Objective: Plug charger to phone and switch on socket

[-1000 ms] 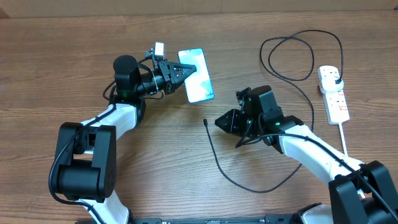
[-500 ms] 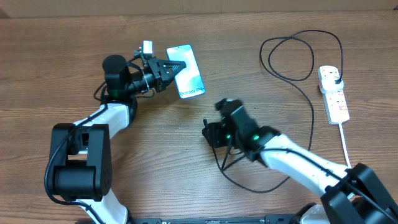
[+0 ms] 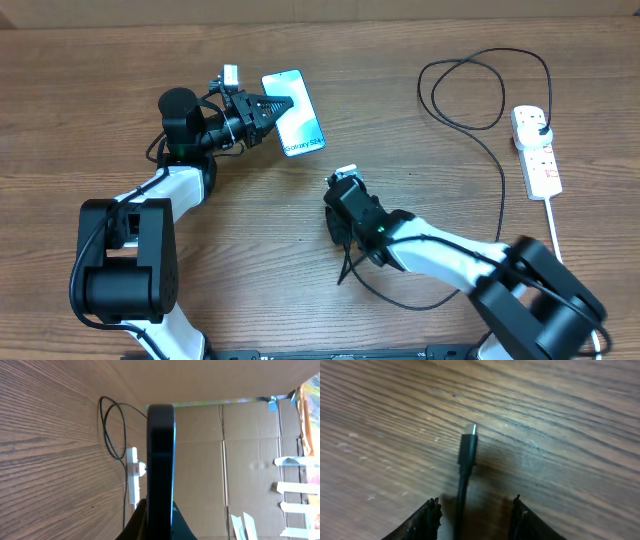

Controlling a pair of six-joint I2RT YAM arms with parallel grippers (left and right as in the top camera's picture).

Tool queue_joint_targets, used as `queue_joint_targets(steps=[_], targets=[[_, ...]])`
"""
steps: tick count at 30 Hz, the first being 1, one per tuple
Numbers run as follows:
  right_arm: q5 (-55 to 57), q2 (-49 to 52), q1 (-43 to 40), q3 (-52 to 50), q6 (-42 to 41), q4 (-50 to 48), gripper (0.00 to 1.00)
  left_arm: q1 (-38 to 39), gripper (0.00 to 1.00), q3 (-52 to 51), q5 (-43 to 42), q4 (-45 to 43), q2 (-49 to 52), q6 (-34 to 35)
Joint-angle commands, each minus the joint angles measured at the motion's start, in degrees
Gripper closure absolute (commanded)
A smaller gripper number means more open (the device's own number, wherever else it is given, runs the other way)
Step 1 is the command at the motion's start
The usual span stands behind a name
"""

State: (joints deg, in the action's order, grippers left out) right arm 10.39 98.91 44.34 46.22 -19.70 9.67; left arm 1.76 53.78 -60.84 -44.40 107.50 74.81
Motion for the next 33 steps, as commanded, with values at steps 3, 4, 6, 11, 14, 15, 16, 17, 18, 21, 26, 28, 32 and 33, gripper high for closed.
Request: queue_joint_targets(steps=[3, 4, 6, 11, 14, 15, 16, 17, 18, 21, 26, 28, 32, 33], targets=[[0.15, 4.35, 0.35, 4.55, 2.21, 0.26, 0.42, 0.02, 0.96, 0.98, -1.70, -0.46, 0.07, -0.81], [-0.17, 4.42, 0.35, 4.55, 2.21, 0.17, 0.42, 0.02, 0.96, 0.98, -1.81, -0.44, 0.07, -1.05], [-0.15, 4.39, 0.39, 4.55, 2.21, 0.20, 0.38, 0.02, 0.96, 0.98, -1.99, -0.44, 0.07, -1.18], [-0.13, 4.42, 0.98, 4.55, 2.25, 0.50, 0.36, 0.02, 0.96, 0.98, -1.84, -0.44, 0.07, -1.18], [-0.07, 4.42, 1.88, 4.55, 3.43, 0.46, 0.43, 0.02, 0.96, 0.98, -1.77, -0.44, 0.07, -1.16], [0.13, 4.42, 2.10, 4.55, 3.50, 0.46, 0.45, 0.02, 0.96, 0.98, -1.75, -0.44, 0.07, -1.16], [0.15, 4.42, 2.23, 4.55, 3.50, 0.46, 0.51, 0.02, 0.96, 0.98, -1.75, -0.44, 0.07, -1.14], [0.11, 4.52, 2.27, 4.55, 3.50, 0.46, 0.58, 0.02, 0.96, 0.98, -1.77, -0.44, 0.07, -1.14], [0.11, 4.66, 2.27, 4.55, 3.48, 0.46, 0.64, 0.02, 0.96, 0.98, -1.77, -0.44, 0.07, -1.14], [0.09, 4.94, 2.25, 4.55, 3.41, 0.31, 0.74, 0.02, 0.96, 0.98, -1.81, -0.44, 0.07, -1.14], [0.09, 4.94, 2.14, 4.55, 3.26, -0.20, 0.91, 0.02, 0.96, 0.98, -1.86, -0.44, 0.07, -1.14], [0.09, 4.94, 2.14, 4.55, 3.26, -0.35, 0.96, 0.02, 0.96, 0.98, -2.01, -0.44, 0.07, -1.14], [0.07, 4.94, 2.03, 4.66, 1.81, -0.79, 0.96, 0.02, 0.96, 0.98, -2.25, -0.44, 0.07, -1.16], [-0.22, 4.94, 1.75, 4.94, 0.74, -0.33, 0.96, 0.02, 0.96, 0.98, -2.43, -0.44, 0.07, -1.16]])
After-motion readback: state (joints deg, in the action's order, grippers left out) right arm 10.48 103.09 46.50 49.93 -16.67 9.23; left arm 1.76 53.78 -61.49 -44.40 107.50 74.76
